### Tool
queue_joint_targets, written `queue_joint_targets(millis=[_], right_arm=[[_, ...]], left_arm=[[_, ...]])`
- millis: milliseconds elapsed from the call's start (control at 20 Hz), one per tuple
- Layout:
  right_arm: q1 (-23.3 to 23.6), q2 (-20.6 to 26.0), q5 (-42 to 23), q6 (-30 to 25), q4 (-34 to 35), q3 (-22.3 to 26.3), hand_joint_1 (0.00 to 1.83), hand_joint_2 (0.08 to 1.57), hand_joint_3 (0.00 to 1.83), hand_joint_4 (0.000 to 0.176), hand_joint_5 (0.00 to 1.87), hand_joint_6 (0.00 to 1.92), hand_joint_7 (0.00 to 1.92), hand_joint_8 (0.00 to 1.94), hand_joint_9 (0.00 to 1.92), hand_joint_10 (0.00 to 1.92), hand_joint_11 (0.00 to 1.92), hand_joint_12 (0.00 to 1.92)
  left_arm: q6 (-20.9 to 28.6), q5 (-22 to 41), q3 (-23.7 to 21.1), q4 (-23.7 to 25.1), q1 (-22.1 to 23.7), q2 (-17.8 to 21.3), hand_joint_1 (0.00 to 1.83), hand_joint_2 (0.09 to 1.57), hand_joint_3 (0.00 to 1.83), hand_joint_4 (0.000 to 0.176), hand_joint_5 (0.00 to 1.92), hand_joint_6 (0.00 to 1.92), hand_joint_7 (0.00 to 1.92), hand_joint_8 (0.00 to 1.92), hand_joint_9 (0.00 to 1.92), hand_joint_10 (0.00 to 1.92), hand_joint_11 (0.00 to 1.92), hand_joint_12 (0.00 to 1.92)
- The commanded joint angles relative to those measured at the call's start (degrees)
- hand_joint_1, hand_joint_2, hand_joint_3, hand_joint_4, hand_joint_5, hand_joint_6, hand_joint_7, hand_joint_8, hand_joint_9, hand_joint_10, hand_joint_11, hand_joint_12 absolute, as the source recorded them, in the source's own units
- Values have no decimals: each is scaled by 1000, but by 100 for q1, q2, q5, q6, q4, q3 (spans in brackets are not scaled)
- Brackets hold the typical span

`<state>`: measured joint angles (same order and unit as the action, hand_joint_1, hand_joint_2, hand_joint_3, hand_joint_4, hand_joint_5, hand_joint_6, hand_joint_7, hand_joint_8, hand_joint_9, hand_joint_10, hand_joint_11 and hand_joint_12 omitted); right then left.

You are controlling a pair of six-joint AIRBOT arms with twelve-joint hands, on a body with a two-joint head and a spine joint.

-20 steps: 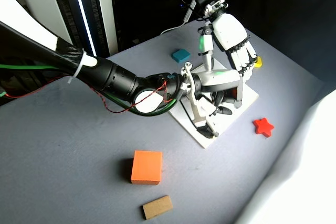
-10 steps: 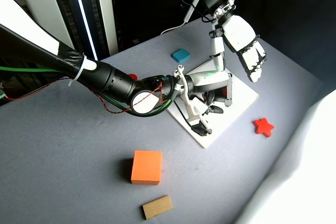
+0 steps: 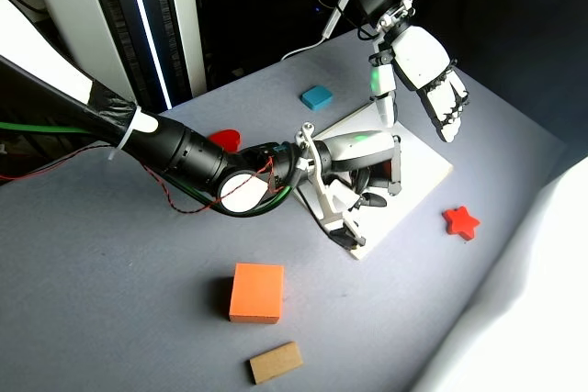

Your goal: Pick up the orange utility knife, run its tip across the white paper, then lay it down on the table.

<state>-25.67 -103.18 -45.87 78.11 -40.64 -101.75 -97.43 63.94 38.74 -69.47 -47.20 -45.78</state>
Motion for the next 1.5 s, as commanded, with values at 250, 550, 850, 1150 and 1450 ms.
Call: queue_joint_targets(millis=[250, 550, 850, 1150, 1450], right_arm=[[24, 142, -647, 46, 352, -32, 1468, 1035, 497, 176, 1379, 1921, 1607, 1941, 1719, 1921, 1792, 1921], [518, 1056, 223, 34, 3066, 1303, 1458, 1038, 496, 176, 1389, 1921, 1608, 1941, 1723, 1921, 1797, 1921], [616, 2565, 1992, -42, 4147, 3002, 1485, 1039, 481, 176, 1400, 1921, 1595, 1941, 1706, 1921, 1773, 1921], [593, 3435, 3165, -104, 4523, 3886, 1475, 1048, 478, 176, 1388, 1921, 1595, 1941, 1715, 1921, 1783, 1921], [397, 3688, 3651, -58, 4522, 4078, 1489, 983, 578, 176, 1391, 1921, 1612, 1941, 1714, 1921, 1787, 1921]], left_arm=[[16, 579, 3, 292, 21, 70, 198, 1300, 0, 41, 119, 1, 230, 0, 265, 0, 0, 932], [16, 578, -26, 299, 45, 69, 202, 1296, 0, 38, 122, 6, 211, 1, 254, 2, 0, 927], [-93, 154, -122, 657, 239, 47, 193, 1299, 0, 42, 122, 0, 234, 5, 281, 9, 0, 946], [-426, -234, -333, 803, 545, -21, 205, 1298, 0, 37, 125, 0, 249, 6, 298, 12, 0, 996], [-651, -493, -485, 875, 792, -116, 201, 1303, 1, 38, 124, 1, 204, 1, 263, 1, 0, 985]])
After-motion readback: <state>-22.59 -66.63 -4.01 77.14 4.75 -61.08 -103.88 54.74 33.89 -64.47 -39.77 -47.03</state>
